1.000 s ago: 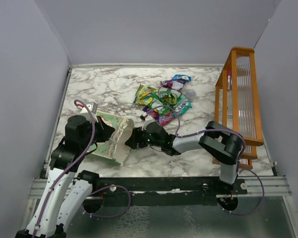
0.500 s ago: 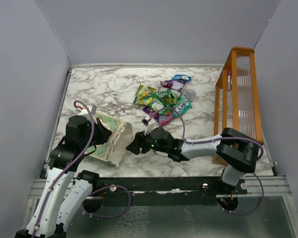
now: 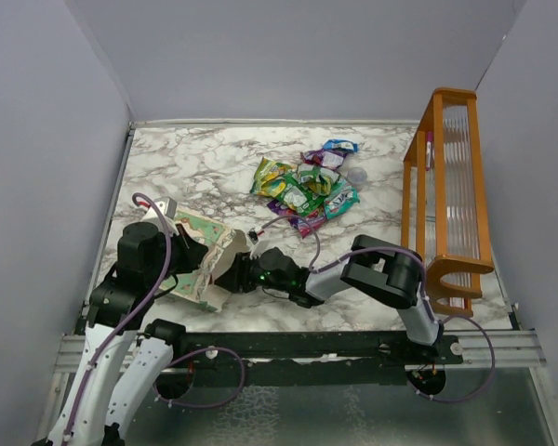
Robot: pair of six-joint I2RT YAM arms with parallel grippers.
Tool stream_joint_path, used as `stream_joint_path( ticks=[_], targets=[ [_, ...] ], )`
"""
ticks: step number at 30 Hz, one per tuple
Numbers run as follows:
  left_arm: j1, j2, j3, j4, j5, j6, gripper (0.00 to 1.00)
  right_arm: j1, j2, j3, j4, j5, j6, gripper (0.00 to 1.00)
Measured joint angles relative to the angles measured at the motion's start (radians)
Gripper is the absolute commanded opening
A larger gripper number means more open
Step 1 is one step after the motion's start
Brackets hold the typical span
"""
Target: Take the snacks out of the paper bag
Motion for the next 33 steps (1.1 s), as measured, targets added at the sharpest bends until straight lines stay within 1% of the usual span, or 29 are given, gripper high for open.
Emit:
stream_joint_path(
  ticks=[6, 11, 14, 17, 21, 28, 33],
  targets=[
    [0.014, -0.018, 0.0, 0.0, 0.013, 0.004, 0.0, 0.004, 0.068, 0.067, 0.023, 0.024, 0.008, 0.44],
    [0.073, -0.018, -0.003, 0.005, 0.061, 0.021, 0.0, 0.011, 0.109, 0.108, 0.026, 0.042, 0.013, 0.43],
    [0.096, -0.017, -0.007, 0.008, 0.08, 0.026, 0.0, 0.011, 0.137, 0.149, 0.025, 0.06, 0.014, 0.41],
    [0.098, -0.016, -0.008, 0.008, 0.095, 0.031, 0.0, 0.011, 0.162, 0.175, 0.027, 0.072, 0.017, 0.37],
    [0.098, -0.016, -0.008, 0.012, 0.108, 0.035, 0.0, 0.013, 0.188, 0.217, 0.023, 0.084, 0.016, 0.36],
    [0.098, -0.014, -0.014, 0.024, 0.132, 0.04, 0.0, 0.015, 0.233, 0.29, 0.01, 0.105, -0.005, 0.37],
    [0.098, -0.01, -0.014, 0.03, 0.14, 0.042, 0.0, 0.047, 0.251, 0.364, -0.048, 0.169, -0.046, 0.36]
  ],
)
